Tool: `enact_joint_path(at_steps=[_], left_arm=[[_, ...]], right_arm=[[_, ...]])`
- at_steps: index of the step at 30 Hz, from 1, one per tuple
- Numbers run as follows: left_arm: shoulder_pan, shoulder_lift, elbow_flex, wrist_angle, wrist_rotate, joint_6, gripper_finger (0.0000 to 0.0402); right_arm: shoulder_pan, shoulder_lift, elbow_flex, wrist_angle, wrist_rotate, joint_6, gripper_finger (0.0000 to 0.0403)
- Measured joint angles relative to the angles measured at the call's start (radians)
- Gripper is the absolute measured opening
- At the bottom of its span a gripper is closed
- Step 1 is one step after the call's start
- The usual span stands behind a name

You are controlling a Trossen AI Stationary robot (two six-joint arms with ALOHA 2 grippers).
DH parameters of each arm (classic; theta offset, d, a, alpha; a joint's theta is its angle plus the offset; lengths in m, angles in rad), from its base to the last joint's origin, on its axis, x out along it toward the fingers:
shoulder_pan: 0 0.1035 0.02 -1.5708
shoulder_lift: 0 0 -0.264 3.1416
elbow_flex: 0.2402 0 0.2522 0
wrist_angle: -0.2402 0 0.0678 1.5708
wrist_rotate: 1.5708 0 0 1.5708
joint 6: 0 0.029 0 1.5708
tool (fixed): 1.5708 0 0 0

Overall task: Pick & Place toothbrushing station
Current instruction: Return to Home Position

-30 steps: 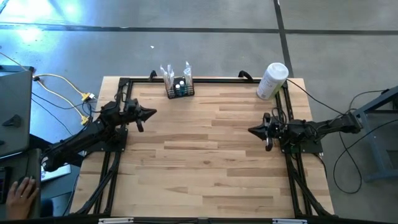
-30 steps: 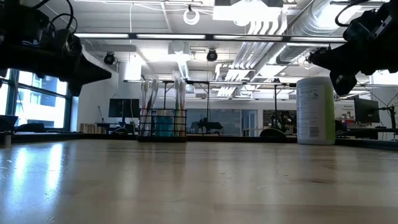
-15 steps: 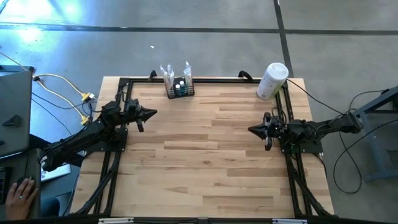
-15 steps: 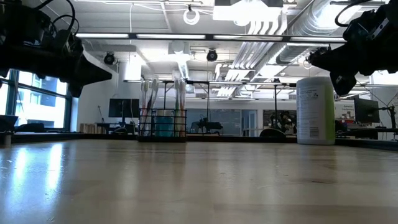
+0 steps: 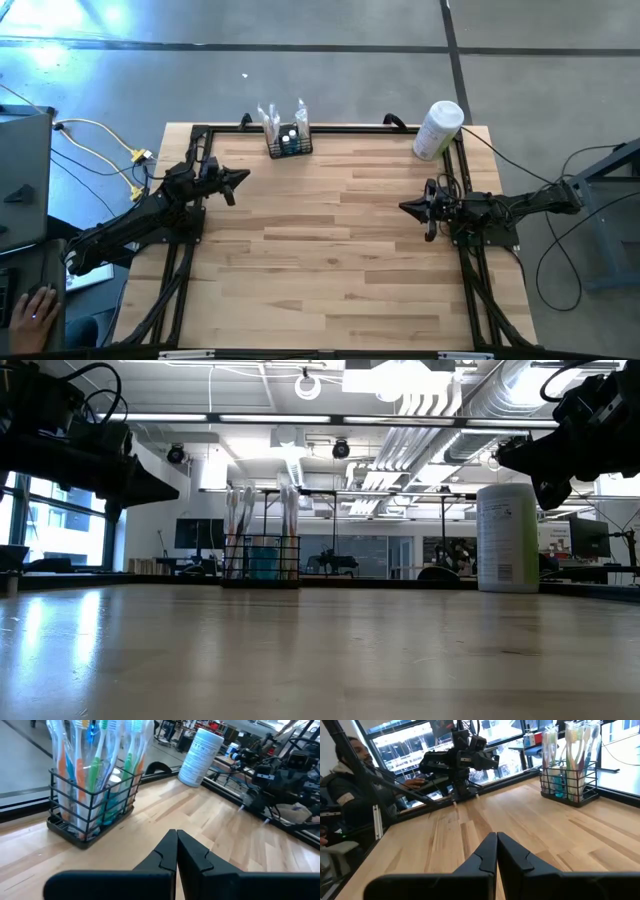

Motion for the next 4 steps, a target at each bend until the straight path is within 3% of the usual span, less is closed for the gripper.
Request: enact_joint_path(at_steps=[4], left_arm=[[0.0,0.0,0.0,-0.001,0.001,-0.007,0.0]], right_arm=[[0.0,0.0,-0.001,0.0,0.0,0.0,0.0002]])
